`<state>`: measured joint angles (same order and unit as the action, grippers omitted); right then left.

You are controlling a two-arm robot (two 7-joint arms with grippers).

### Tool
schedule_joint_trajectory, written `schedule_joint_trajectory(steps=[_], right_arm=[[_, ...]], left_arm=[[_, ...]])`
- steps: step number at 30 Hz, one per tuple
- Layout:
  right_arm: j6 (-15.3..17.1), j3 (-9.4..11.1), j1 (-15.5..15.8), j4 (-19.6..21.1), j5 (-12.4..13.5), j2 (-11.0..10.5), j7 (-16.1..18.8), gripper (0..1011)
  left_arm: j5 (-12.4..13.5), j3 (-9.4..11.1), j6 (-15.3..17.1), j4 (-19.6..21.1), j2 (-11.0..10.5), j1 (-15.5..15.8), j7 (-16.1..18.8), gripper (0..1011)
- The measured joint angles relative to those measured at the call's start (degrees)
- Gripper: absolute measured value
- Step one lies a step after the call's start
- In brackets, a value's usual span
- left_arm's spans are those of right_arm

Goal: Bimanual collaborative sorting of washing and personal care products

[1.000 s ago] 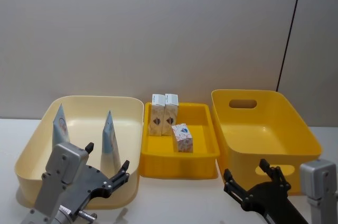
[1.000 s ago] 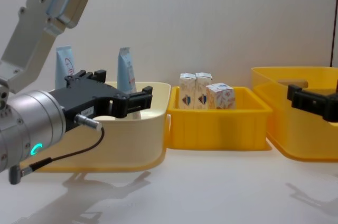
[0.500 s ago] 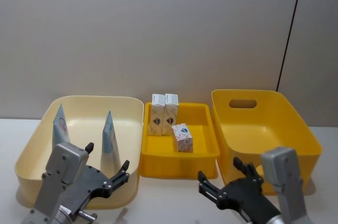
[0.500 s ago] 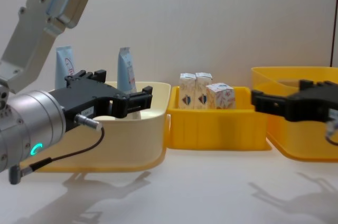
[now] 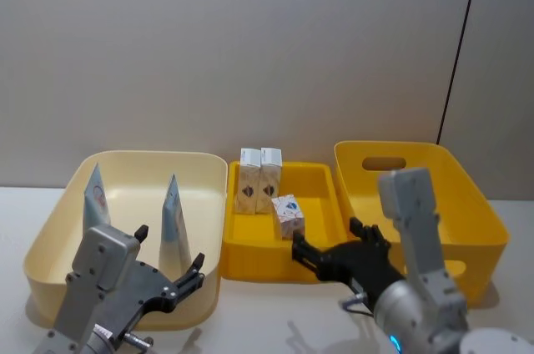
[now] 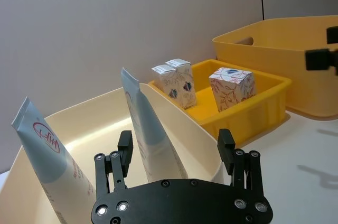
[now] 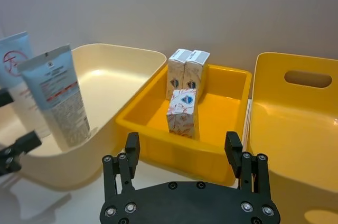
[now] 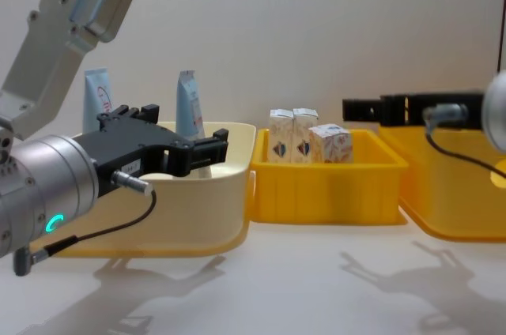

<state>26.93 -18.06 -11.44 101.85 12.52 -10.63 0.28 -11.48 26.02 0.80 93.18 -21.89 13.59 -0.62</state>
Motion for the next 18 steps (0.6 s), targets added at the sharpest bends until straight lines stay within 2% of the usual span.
schedule_joint_trajectory(steps=[4, 8, 18], right_arm=[[3.67, 0.69, -3.8, -2.69, 0.33, 2.95, -1.52, 1001], [6.08, 0.93, -6.85, -5.27, 0.36, 4.93, -2.62, 1001], [11.18, 0.08, -14.39, -12.8, -0.72, 8.48, -4.31, 1001]], left_arm=[[0.0, 0.0, 0.0, 0.0, 0.0, 0.0, 0.0, 999], [-0.01, 0.0, 0.0, 0.0, 0.0, 0.0, 0.0, 1000], [-0.01, 0.0, 0.0, 0.0, 0.0, 0.0, 0.0, 1000]])
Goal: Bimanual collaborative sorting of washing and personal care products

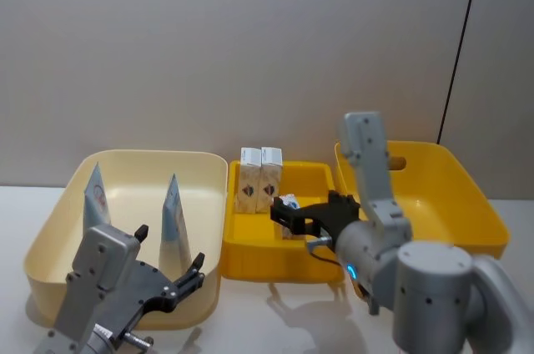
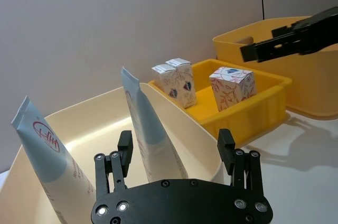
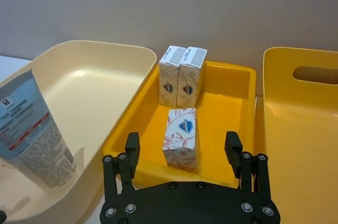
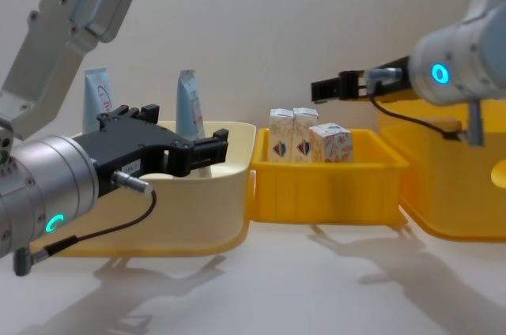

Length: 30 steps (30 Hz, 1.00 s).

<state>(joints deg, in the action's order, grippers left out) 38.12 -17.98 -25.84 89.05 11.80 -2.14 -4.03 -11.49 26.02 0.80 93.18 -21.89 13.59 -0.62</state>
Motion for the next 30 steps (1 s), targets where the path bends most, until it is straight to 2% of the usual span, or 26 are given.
schedule_joint_trajectory(steps=[5, 14, 30], right_arm=[[2.44, -1.07, -3.72, -4.1, -1.02, 1.12, -0.26, 1001], [4.93, -2.62, -9.49, -11.48, -2.78, 2.58, -0.7, 1001], [7.02, -1.53, -17.01, -24.32, -3.5, 5.41, -1.28, 1001]], left_arm=[[0.0, 0.0, 0.0, 0.0, 0.0, 0.0, 0.0, 999], [0.0, 0.0, 0.0, 0.0, 0.0, 0.0, 0.0, 999], [0.0, 0.0, 0.0, 0.0, 0.0, 0.0, 0.0, 1000]])
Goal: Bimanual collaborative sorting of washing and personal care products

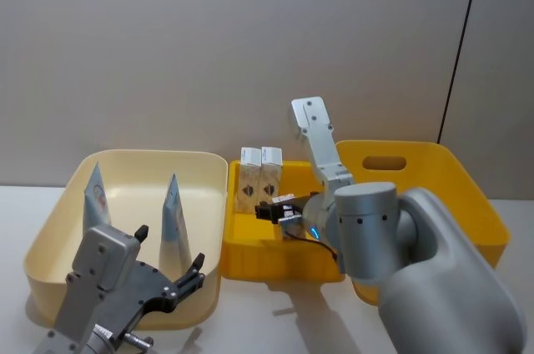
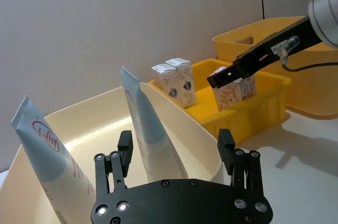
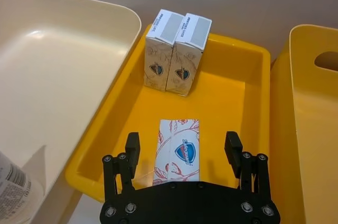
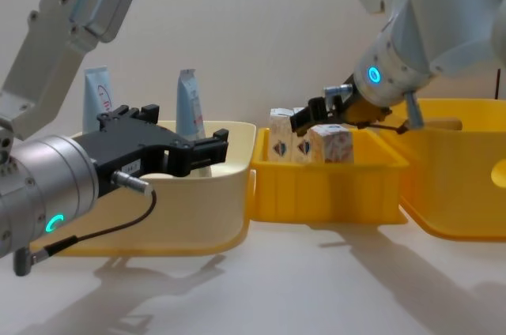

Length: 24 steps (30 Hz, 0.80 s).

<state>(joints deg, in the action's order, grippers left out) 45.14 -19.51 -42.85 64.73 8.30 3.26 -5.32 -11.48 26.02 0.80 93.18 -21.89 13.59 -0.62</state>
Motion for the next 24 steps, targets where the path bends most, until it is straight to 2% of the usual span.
schedule_joint_trajectory(steps=[7, 8, 14, 24], right_arm=[[0.03, 0.44, -2.04, -4.68, 0.12, 1.1, 0.54, 1001], [-0.15, 0.58, -2.79, -6.42, 0.19, 1.48, 0.91, 1001], [-0.54, 0.74, -3.69, -8.53, 0.23, 1.97, 1.36, 992], [-0.95, 0.89, -4.63, -10.68, 0.28, 2.46, 1.81, 764]], left_arm=[[0.0, 0.0, 0.0, 0.0, 0.0, 0.0, 0.0, 1000], [0.0, 0.0, 0.0, 0.0, 0.0, 0.0, 0.0, 999], [0.0, 0.0, 0.0, 0.0, 0.0, 0.0, 0.0, 1000], [0.0, 0.0, 0.0, 0.0, 0.0, 0.0, 0.0, 1000]])
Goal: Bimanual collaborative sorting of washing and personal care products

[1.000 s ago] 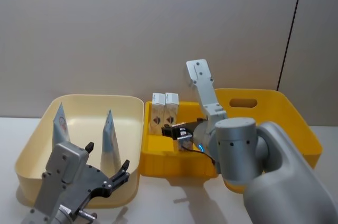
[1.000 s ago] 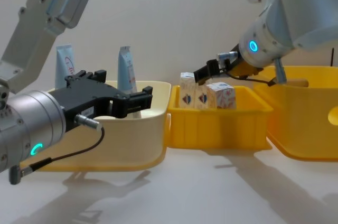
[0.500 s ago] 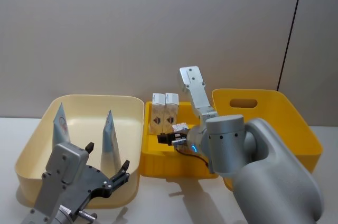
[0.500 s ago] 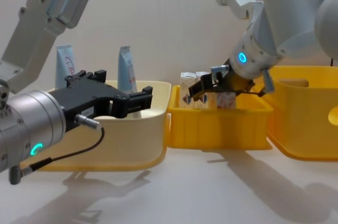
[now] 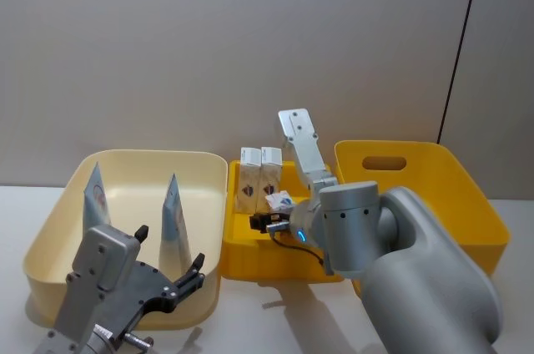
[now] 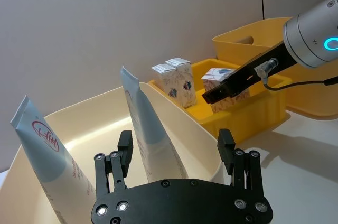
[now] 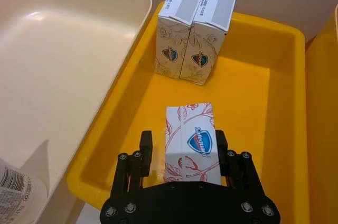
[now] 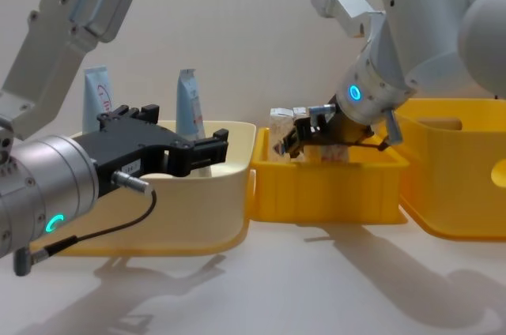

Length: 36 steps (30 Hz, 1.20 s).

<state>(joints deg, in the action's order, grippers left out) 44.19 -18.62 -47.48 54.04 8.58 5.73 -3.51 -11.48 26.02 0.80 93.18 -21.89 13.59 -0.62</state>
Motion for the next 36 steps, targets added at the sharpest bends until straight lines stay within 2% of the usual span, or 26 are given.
schedule_joint_trajectory(steps=[1, 3, 7, 11, 22, 27, 36], right_arm=[[-0.04, 0.02, -0.11, -0.24, 0.01, 0.05, 0.04, 707], [-0.09, 0.02, -0.18, -0.42, 0.02, 0.09, 0.07, 675], [-0.19, 0.06, -0.34, -0.81, 0.04, 0.2, 0.13, 512], [-0.23, 0.09, -0.46, -1.08, 0.05, 0.25, 0.2, 443], [-0.49, 0.12, -0.23, -0.68, 0.02, 0.18, 0.37, 423], [-1.35, 0.2, 0.49, 1.1, -0.1, -0.14, 0.46, 423], [-4.04, 0.64, 2.7, 7.23, -0.53, -1.1, 0.63, 423]], left_arm=[[0.0, 0.0, 0.0, 0.0, 0.0, 0.0, 0.0, 1000], [0.0, 0.0, 0.0, 0.0, 0.0, 0.0, 0.0, 999], [0.0, 0.0, 0.0, 0.0, 0.0, 0.0, 0.0, 1000], [0.0, 0.0, 0.0, 0.0, 0.0, 0.0, 0.0, 1000], [0.0, 0.0, 0.0, 0.0, 0.0, 0.0, 0.0, 1000], [0.0, 0.0, 0.0, 0.0, 0.0, 0.0, 0.0, 1000], [0.0, 0.0, 0.0, 0.0, 0.0, 0.0, 0.0, 999]])
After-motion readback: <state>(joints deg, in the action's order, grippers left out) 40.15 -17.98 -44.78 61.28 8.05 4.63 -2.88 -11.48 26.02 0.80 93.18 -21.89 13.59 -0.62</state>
